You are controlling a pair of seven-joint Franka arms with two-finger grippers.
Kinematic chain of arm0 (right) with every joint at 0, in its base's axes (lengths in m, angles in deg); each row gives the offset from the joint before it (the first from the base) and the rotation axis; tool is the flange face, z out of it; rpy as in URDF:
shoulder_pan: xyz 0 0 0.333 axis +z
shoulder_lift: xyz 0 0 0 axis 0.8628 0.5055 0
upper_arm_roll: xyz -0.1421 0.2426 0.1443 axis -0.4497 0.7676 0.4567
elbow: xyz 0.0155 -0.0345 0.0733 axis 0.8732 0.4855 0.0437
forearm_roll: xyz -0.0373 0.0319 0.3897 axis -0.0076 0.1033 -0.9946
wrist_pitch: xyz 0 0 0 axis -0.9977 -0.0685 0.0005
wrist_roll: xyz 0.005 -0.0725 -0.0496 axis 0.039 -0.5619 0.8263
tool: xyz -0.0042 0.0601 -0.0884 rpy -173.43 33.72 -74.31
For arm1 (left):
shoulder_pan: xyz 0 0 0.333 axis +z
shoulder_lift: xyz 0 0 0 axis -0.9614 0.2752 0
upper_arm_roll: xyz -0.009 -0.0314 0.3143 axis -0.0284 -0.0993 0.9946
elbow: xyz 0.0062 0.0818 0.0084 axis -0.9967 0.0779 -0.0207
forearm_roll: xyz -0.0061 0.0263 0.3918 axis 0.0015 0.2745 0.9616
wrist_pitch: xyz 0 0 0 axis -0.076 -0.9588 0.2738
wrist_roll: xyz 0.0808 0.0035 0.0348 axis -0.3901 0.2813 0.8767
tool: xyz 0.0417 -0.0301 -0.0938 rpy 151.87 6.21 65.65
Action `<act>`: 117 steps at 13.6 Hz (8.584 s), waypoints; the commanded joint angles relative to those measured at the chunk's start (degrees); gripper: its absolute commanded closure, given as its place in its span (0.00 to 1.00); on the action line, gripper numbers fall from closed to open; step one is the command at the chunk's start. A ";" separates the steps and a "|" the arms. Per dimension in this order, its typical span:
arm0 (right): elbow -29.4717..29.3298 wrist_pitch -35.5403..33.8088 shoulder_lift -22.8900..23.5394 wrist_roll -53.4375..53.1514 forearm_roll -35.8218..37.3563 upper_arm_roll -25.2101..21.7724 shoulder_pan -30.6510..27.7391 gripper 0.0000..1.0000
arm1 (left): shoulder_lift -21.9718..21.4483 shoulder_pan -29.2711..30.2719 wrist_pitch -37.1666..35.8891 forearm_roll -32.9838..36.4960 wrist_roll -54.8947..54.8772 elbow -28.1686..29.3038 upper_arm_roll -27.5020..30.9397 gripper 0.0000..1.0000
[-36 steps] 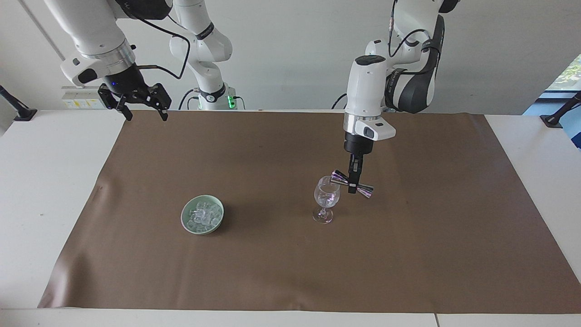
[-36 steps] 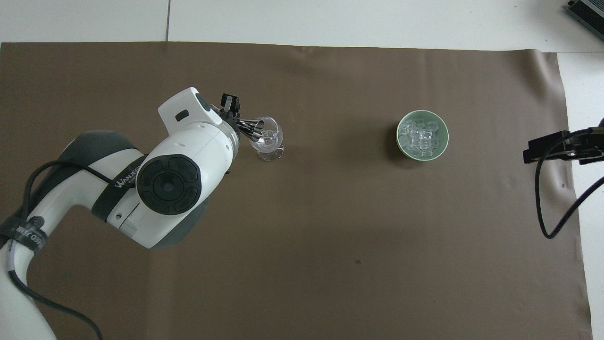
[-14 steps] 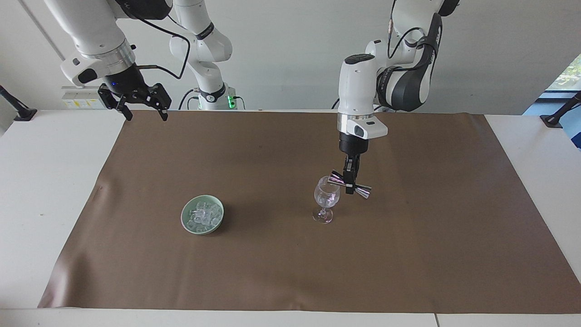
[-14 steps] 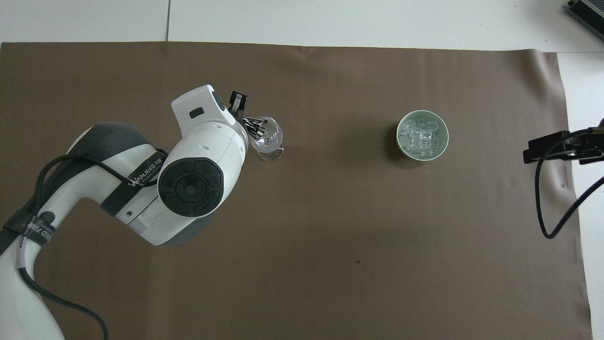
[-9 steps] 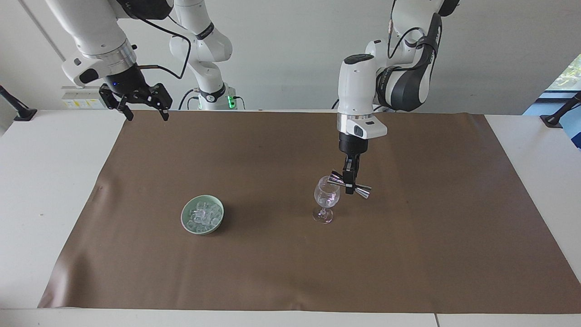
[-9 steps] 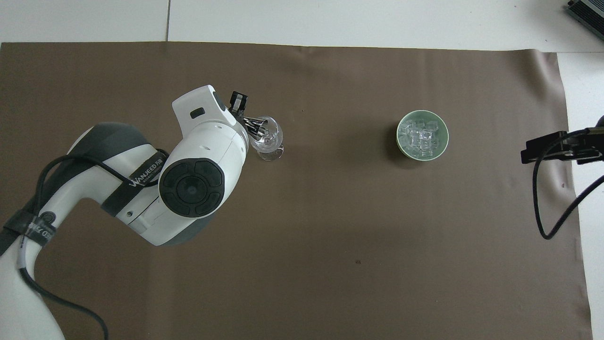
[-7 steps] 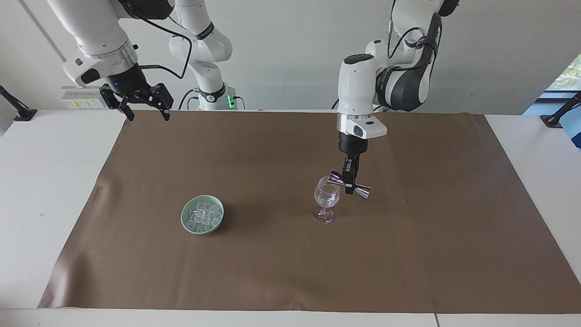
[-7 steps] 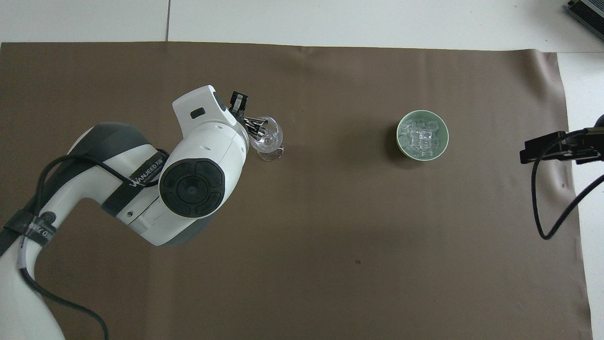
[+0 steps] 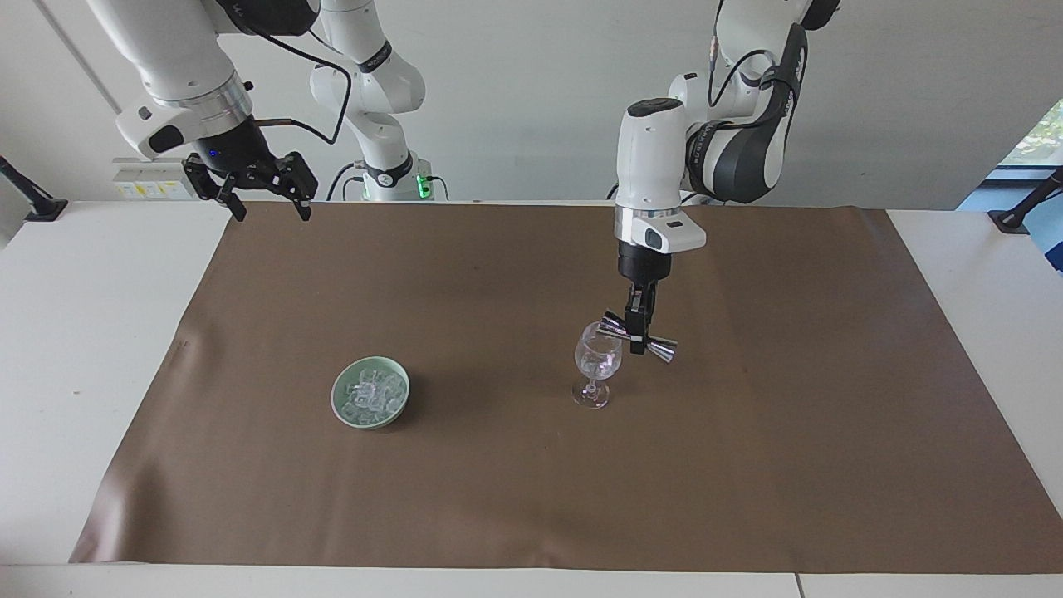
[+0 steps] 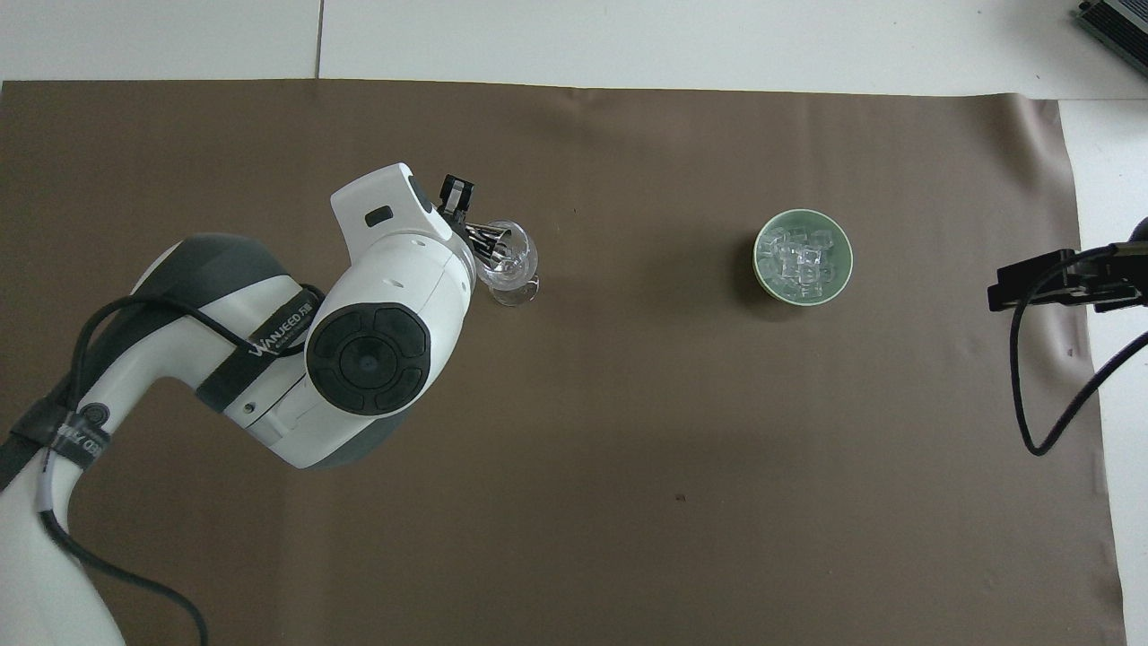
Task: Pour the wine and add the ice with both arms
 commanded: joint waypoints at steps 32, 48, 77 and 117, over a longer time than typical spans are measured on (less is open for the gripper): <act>20.85 46.71 16.55 -2.06 -0.45 0.58 5.44 0.00 | -2.24 4.87 -14.97 -43.64 -20.25 -6.21 7.54 1.00; 20.94 51.02 19.81 -5.40 0.34 0.58 6.05 0.45 | -6.11 6.11 -30.19 -74.88 -46.47 3.01 28.46 1.00; 5.74 42.06 13.66 -7.06 -0.01 14.81 10.36 1.00 | 4.26 8.75 -12.00 -110.67 -57.90 13.74 35.15 1.00; -1.47 51.91 25.61 -36.43 9.57 16.84 22.66 1.00 | 0.93 9.45 -10.85 -111.75 -70.30 19.62 37.87 0.00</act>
